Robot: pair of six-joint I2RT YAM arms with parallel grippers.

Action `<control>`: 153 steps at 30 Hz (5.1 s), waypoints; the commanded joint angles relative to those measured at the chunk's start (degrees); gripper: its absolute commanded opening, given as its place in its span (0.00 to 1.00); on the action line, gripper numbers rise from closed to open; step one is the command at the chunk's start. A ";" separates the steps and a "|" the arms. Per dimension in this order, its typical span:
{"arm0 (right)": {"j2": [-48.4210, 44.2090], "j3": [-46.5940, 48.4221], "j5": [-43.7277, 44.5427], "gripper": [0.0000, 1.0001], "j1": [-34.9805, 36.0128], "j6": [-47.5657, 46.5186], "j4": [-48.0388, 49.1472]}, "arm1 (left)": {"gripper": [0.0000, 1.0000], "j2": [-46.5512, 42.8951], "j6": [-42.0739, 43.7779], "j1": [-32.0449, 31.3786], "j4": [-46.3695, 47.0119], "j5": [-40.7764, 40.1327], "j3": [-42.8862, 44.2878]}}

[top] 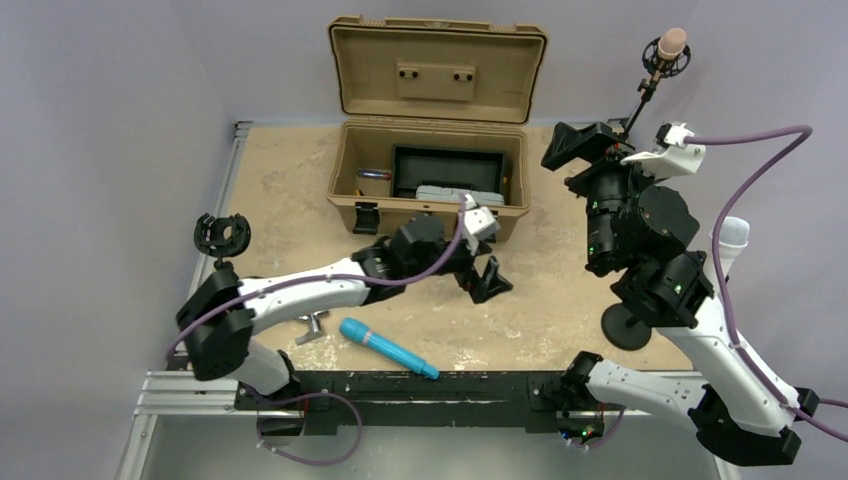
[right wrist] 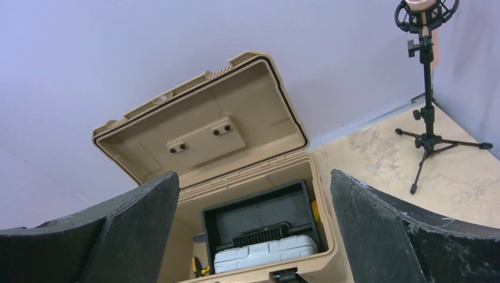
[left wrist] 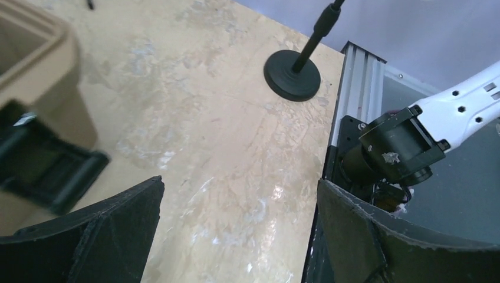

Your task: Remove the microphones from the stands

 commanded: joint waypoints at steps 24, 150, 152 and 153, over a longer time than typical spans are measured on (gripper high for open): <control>-1.94 -25.88 20.42 0.99 -19.69 -28.64 42.45 | 0.97 -15.07 2.73 -9.31 1.36 -14.25 -1.19; -12.53 -10.55 29.43 0.99 -33.39 -9.14 -23.76 | 1.00 -27.31 5.70 -9.96 -13.74 -6.29 1.20; -12.19 -11.35 28.77 0.99 -33.32 -9.73 -21.75 | 1.00 -27.32 5.78 -9.96 -13.81 -6.42 1.19; -11.76 -11.91 28.82 0.99 -33.37 -10.54 -20.54 | 1.00 -27.49 5.90 -9.96 -13.90 -6.64 1.12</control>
